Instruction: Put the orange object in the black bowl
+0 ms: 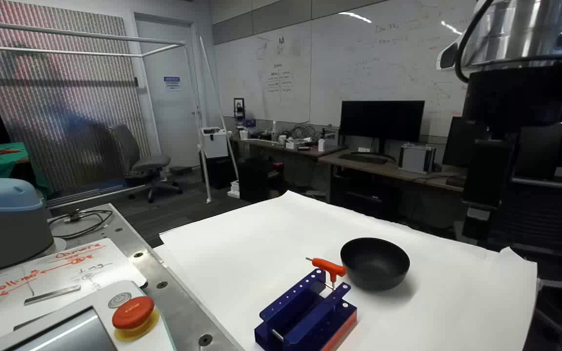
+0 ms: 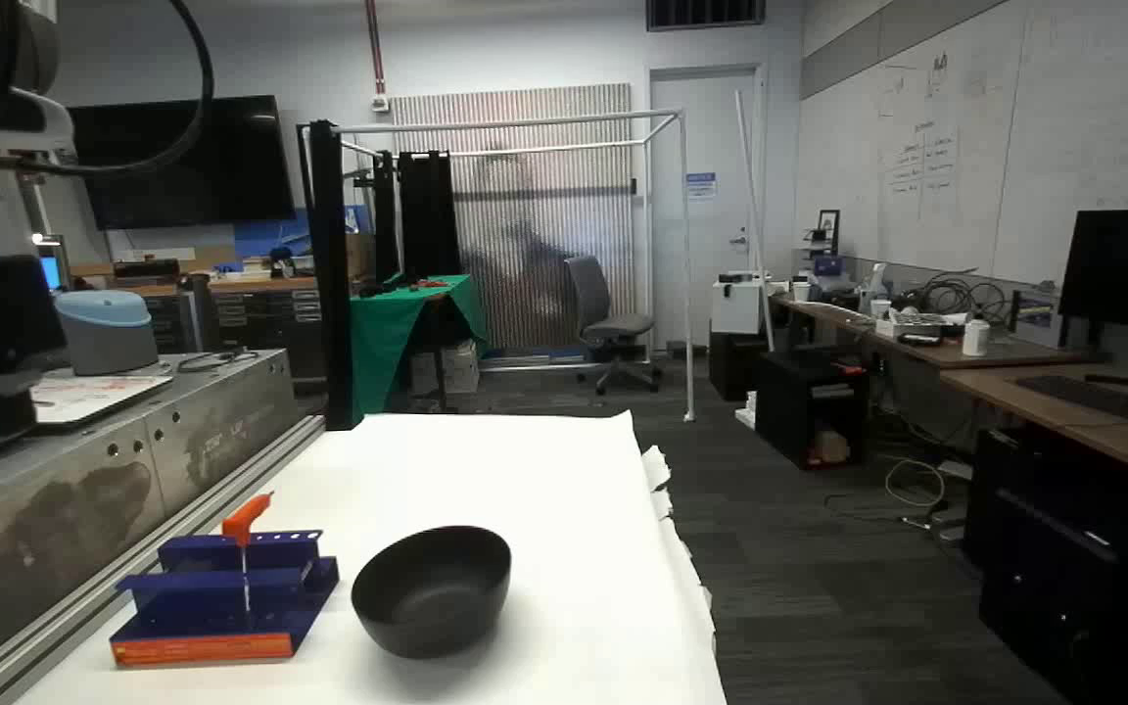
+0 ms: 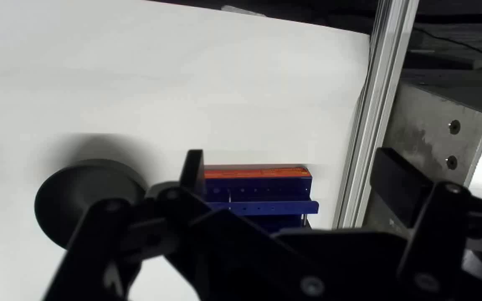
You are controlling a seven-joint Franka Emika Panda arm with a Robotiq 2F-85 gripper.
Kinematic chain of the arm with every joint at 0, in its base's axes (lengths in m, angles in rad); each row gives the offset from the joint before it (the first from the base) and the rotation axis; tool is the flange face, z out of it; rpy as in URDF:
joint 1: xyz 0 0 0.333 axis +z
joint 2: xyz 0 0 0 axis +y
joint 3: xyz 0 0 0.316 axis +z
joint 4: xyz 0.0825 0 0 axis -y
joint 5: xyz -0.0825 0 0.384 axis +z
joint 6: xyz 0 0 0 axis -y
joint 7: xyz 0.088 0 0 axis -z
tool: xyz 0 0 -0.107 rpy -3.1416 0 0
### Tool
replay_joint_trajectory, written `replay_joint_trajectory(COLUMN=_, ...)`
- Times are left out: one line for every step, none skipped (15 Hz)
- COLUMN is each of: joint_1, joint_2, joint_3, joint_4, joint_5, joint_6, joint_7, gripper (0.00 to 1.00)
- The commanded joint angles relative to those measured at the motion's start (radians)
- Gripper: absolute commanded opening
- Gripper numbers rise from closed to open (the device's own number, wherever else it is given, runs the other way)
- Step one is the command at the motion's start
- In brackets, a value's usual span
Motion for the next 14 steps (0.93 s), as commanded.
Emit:
replay_joint_trajectory(joint_1=0.007, joint_2=0.001, joint_3=-0.006, joint_4=0.006, joint_5=-0.003, joint_6=-0.001, joint_7=0.003, gripper=1.00)
replay_joint_trajectory(joint_1=0.007, joint_2=0.000, joint_3=-0.006, joint_4=0.012, joint_5=-0.003, joint_6=-0.001, joint_7=0.003, gripper=1.00)
replay_joint_trajectory(joint_1=0.007, joint_2=-0.001, joint_3=-0.006, joint_4=0.015, joint_5=-0.003, joint_6=-0.001, joint_7=0.003, gripper=1.00)
replay_joint_trajectory(joint_1=0.007, joint_2=-0.001, joint_3=-0.006, joint_4=0.017, joint_5=-0.003, joint_6=-0.001, joint_7=0.003, gripper=1.00)
replay_joint_trajectory(joint_1=0.007, joint_2=-0.001, joint_3=-0.006, joint_4=0.018, joint_5=-0.003, joint_6=-0.001, joint_7=0.003, gripper=1.00)
replay_joint_trajectory(joint_1=-0.006, joint_2=0.048, joint_3=0.002, joint_4=0.063, joint_5=-0.021, joint_6=-0.009, joint_7=0.026, gripper=1.00)
replay_joint_trajectory(joint_1=-0.015, joint_2=0.091, joint_3=0.004, joint_4=0.095, joint_5=-0.040, joint_6=-0.008, joint_7=0.029, gripper=1.00)
replay_joint_trajectory(joint_1=-0.022, joint_2=0.151, joint_3=0.003, joint_4=0.140, joint_5=-0.060, joint_6=0.013, joint_7=0.015, gripper=1.00)
replay_joint_trajectory(joint_1=-0.032, joint_2=0.205, joint_3=0.005, joint_4=0.181, joint_5=-0.091, joint_6=0.039, joint_7=0.016, gripper=1.00)
replay_joint_trajectory(joint_1=-0.035, joint_2=0.263, joint_3=0.001, joint_4=0.227, joint_5=-0.117, joint_6=0.055, joint_7=0.001, gripper=1.00)
replay_joint_trajectory(joint_1=-0.039, joint_2=0.322, joint_3=-0.002, joint_4=0.274, joint_5=-0.147, joint_6=0.071, joint_7=0.000, gripper=1.00)
replay_joint_trajectory(joint_1=-0.038, joint_2=0.381, joint_3=-0.008, joint_4=0.315, joint_5=-0.168, joint_6=0.085, joint_7=-0.006, gripper=1.00)
replay_joint_trajectory(joint_1=-0.038, joint_2=0.441, joint_3=-0.014, joint_4=0.367, joint_5=-0.189, joint_6=0.084, joint_7=-0.009, gripper=1.00)
replay_joint_trajectory(joint_1=-0.034, joint_2=0.505, joint_3=-0.026, joint_4=0.420, joint_5=-0.195, joint_6=0.074, joint_7=-0.025, gripper=1.00)
